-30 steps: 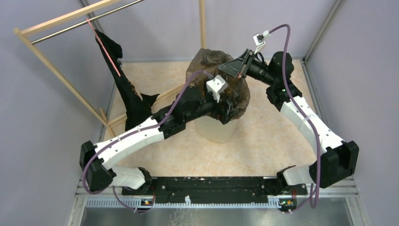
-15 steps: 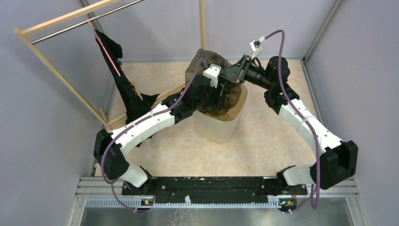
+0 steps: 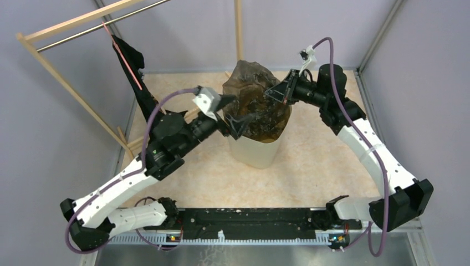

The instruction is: Put the trash bags into the trash bin

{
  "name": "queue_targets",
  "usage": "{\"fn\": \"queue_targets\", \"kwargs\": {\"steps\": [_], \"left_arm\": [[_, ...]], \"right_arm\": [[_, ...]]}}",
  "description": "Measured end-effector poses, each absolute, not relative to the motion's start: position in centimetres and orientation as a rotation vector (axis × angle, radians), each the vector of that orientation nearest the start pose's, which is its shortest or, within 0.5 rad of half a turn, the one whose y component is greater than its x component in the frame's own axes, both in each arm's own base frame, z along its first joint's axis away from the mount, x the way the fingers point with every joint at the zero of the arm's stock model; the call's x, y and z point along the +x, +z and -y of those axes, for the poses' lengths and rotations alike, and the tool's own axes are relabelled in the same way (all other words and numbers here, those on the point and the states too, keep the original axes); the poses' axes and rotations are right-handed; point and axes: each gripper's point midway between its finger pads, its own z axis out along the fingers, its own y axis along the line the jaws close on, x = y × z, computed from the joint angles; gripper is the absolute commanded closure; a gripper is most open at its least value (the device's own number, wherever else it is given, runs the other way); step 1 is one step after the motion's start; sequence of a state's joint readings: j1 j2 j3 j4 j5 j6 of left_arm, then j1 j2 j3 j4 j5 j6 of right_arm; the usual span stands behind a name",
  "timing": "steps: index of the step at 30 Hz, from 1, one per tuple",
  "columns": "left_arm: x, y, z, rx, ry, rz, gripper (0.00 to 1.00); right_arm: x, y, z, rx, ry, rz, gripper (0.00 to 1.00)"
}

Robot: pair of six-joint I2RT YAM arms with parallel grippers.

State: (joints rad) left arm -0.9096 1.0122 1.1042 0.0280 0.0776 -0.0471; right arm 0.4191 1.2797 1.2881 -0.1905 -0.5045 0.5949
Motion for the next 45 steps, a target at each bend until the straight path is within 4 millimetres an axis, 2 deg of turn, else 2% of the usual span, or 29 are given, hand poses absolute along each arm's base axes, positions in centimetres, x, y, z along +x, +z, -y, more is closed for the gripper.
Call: {"fn": "queue_targets", "kwargs": {"steps": [2,4,6,8,11,15,17,19,21,23,26,29,32,37,39,41,45], "left_arm": [[22.8,43.2,27.8,0.54,-0.755,-1.306,0.04],[24.5,43.9,25.6,0.4,-0.66,-1.324,0.02],[26.5,43.5,23.9,0.28,-0.549,-1.37,0.01],[28.4,42.5,23.0,0.207,-0.446,-1.425,0.01],[30.1,39.9,23.9,0.215,-0.359,-1.509,0.01],[31.1,36.1,25.1,0.291,-0.288,-1.606,0.05],[31.3,35.2,25.4,0.322,-0.271,-1.626,0.15],[31.4,34.6,25.9,0.359,-0.262,-1.639,0.33],[31.6,34.4,26.5,0.399,-0.264,-1.64,0.48],[31.6,34.2,27.2,0.439,-0.276,-1.641,0.58],[31.3,33.5,28.6,0.517,-0.316,-1.648,0.62],[30.4,32.7,30.4,0.623,-0.388,-1.651,0.65],[29.5,32.0,32.1,0.731,-0.447,-1.647,0.68],[27.1,30.9,34.4,0.895,-0.515,-1.628,0.7],[26.6,30.7,34.6,0.923,-0.518,-1.624,0.62],[26.6,30.7,34.6,0.923,-0.505,-1.623,0.44],[27.8,31.5,33.1,0.835,-0.421,-1.619,0.28]], "right_arm": [[31.5,36.4,-25.1,-0.244,1.119,-1.871,1.0],[31.1,37.4,-24.8,-0.258,1.099,-1.865,1.0],[30.7,38.3,-24.6,-0.275,1.089,-1.86,1.0],[30.0,38.7,-24.4,-0.288,1.091,-1.865,1.0],[28.9,38.5,-24.4,-0.305,1.114,-1.889,1.0],[27.7,38.2,-24.5,-0.331,1.155,-1.928,1.0],[27.2,38.5,-24.6,-0.343,1.176,-1.931,1.0],[26.8,39.1,-24.7,-0.353,1.197,-1.924,1.0],[26.4,40.2,-24.9,-0.363,1.221,-1.901,1.0],[26.1,41.5,-24.9,-0.372,1.239,-1.871,1.0],[25.9,43.5,-25.2,-0.383,1.271,-1.812,1.0],[26.5,44.1,-25.7,-0.366,1.306,-1.793,1.0],[27.9,43.1,-26.5,-0.316,1.342,-1.832,1.0],[29.5,38.8,-27.1,-0.242,1.349,-1.963,1.0],[29.8,37.1,-27.1,-0.215,1.335,-2.01,1.0],[29.9,35.7,-27.0,-0.192,1.318,-2.048,1.0],[30.4,33.5,-26.8,-0.172,1.282,-2.104,1.0]]}}
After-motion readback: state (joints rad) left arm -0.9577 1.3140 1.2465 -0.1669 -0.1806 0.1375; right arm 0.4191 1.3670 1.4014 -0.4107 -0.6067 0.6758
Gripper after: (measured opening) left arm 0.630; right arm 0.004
